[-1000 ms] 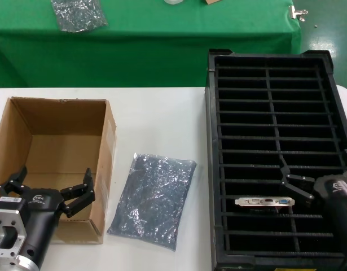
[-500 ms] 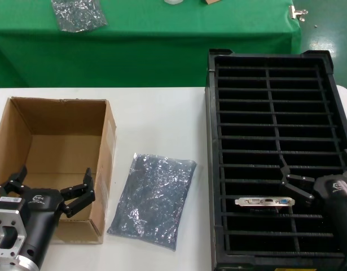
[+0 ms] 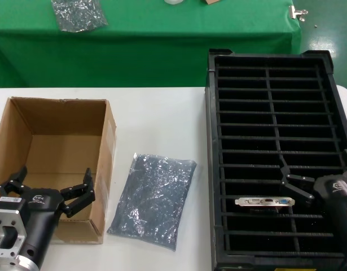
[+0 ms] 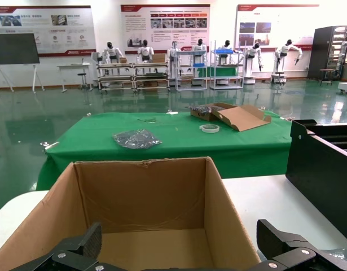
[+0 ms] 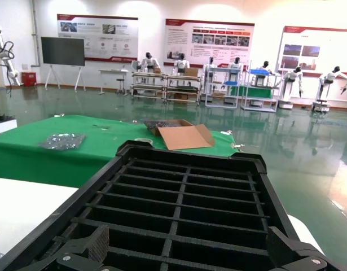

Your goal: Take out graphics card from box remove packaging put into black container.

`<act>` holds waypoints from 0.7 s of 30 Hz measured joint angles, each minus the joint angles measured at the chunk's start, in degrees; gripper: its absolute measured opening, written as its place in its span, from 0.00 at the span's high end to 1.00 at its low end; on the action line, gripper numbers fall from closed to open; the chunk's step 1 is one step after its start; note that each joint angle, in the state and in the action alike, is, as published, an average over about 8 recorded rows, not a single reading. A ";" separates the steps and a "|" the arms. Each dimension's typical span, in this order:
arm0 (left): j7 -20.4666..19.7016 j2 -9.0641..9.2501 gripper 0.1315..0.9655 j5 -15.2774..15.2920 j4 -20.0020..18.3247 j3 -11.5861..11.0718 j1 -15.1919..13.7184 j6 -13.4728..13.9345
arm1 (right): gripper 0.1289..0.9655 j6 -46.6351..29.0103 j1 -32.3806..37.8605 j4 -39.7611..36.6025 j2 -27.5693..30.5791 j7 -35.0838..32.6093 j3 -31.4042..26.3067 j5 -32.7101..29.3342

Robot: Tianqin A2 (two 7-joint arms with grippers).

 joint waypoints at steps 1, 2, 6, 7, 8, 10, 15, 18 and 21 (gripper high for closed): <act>0.00 0.00 0.00 0.00 0.00 0.00 0.00 0.00 | 0.00 0.00 0.00 0.00 0.00 0.00 0.00 0.00; 0.00 0.00 0.00 0.00 0.00 0.00 0.00 0.00 | 0.00 0.00 0.00 0.00 0.00 0.00 0.00 0.00; 0.00 0.00 0.00 0.00 0.00 0.00 0.00 0.00 | 0.00 0.00 0.00 0.00 0.00 0.00 0.00 0.00; 0.00 0.00 0.00 0.00 0.00 0.00 0.00 0.00 | 0.00 0.00 0.00 0.00 0.00 0.00 0.00 0.00; 0.00 0.00 0.00 0.00 0.00 0.00 0.00 0.00 | 0.00 0.00 0.00 0.00 0.00 0.00 0.00 0.00; 0.00 0.00 0.00 0.00 0.00 0.00 0.00 0.00 | 0.00 0.00 0.00 0.00 0.00 0.00 0.00 0.00; 0.00 0.00 0.00 0.00 0.00 0.00 0.00 0.00 | 0.00 0.00 0.00 0.00 0.00 0.00 0.00 0.00; 0.00 0.00 0.00 0.00 0.00 0.00 0.00 0.00 | 0.00 0.00 0.00 0.00 0.00 0.00 0.00 0.00; 0.00 0.00 0.00 0.00 0.00 0.00 0.00 0.00 | 0.00 0.00 0.00 0.00 0.00 0.00 0.00 0.00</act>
